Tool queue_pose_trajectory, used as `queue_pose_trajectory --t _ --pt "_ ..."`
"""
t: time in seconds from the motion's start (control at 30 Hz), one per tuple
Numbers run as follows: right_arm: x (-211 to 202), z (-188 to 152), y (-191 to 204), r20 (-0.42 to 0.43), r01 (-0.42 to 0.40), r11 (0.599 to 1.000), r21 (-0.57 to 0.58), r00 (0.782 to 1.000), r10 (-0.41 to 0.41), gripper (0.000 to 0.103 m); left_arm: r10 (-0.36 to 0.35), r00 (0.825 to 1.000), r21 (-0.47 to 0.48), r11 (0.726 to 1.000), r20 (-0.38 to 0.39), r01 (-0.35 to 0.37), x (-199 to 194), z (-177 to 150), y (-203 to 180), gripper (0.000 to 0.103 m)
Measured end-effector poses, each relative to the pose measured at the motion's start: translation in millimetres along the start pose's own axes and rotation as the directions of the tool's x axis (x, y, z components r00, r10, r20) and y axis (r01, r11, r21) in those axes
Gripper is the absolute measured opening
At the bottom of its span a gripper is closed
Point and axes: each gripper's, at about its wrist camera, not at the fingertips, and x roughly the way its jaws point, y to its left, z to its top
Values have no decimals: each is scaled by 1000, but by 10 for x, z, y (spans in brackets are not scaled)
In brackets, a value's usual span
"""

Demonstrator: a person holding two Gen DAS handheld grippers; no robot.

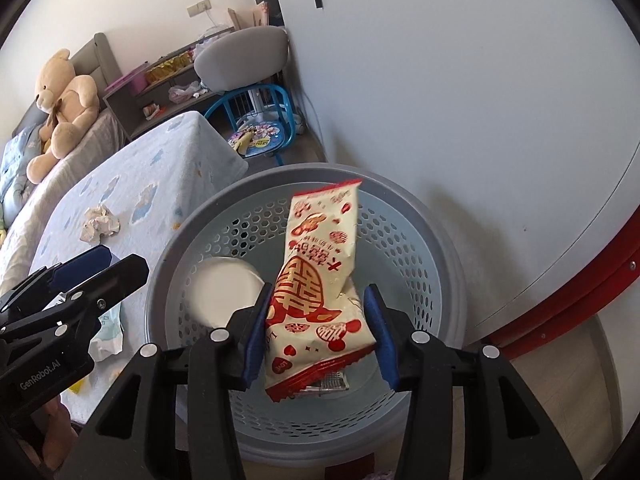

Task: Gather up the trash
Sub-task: 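Carry cup and wrapper to the grey basket and open both grippers, then move both tools back over the table toward the remaining trash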

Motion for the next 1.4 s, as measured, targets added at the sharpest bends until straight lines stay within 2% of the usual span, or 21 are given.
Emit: queue_pose_trajectory --t 0.03,0.13,0.33,0.67,0.77,1.4 --pt "-11 0 -7 8 -1 1000 3 1000 1 58 5 1000 -3 1000 1 -5 1 5 9 69" --pt "-49 -7 -32 23 -7 1000 8 1000 7 62 19 1000 -14 1000 7 -19 -29 8 35 70" --pt "-45 4 -19 21 -9 1000 1 1000 9 62 63 998 -15 998 31 -62 -109 3 64 72" --pt "-37 0 20 23 -6 1000 -6 1000 6 64 91 995 -29 995 43 -90 -194 -32 107 73" --pt "-40 -4 37 26 -5 1000 -10 1000 5 67 98 994 -36 995 45 -96 -213 -41 126 73" --pt "-61 -72 233 41 2 998 -64 999 1 73 166 985 -86 983 57 -161 -429 -222 332 75"
